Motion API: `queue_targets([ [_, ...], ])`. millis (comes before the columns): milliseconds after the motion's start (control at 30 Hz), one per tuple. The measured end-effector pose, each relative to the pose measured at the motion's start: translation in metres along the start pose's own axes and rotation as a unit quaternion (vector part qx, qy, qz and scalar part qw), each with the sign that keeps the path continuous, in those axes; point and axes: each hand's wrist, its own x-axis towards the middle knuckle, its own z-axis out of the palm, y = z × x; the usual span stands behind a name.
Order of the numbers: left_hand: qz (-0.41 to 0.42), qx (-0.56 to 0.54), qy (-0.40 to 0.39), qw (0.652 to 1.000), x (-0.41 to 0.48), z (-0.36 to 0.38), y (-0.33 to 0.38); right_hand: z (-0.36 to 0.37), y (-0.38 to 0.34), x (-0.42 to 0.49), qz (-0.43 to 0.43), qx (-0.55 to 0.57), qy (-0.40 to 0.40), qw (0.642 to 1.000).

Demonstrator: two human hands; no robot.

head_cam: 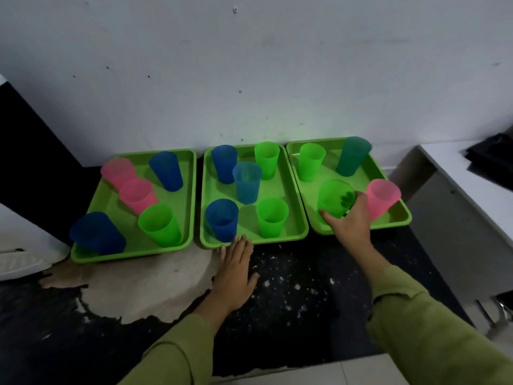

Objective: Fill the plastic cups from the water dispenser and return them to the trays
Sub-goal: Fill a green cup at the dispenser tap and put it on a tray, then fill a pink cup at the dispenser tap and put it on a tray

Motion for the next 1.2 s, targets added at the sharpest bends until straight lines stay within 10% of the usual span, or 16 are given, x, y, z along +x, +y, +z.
queue_targets([
  [700, -0.059, 0.047, -0.037, 0.996, 0.004, -0.006, 0.019, 0.01, 0.032, 0.007, 0.055, 0.014, -0.035, 0.998],
  [1033, -0.09, 0.013, -0.011, 0.996, 0.015, -0.007, 0.038, -0.038, 0.07, 0.009, 0.109, 0.031, 0.15, 0.982],
  [1200, -0.075, 0.023, -0.001, 0.997, 0.014, -0.005, 0.034, -0.041, 0.081, 0.042, 0.146, 0.068, 0.121, 0.98],
])
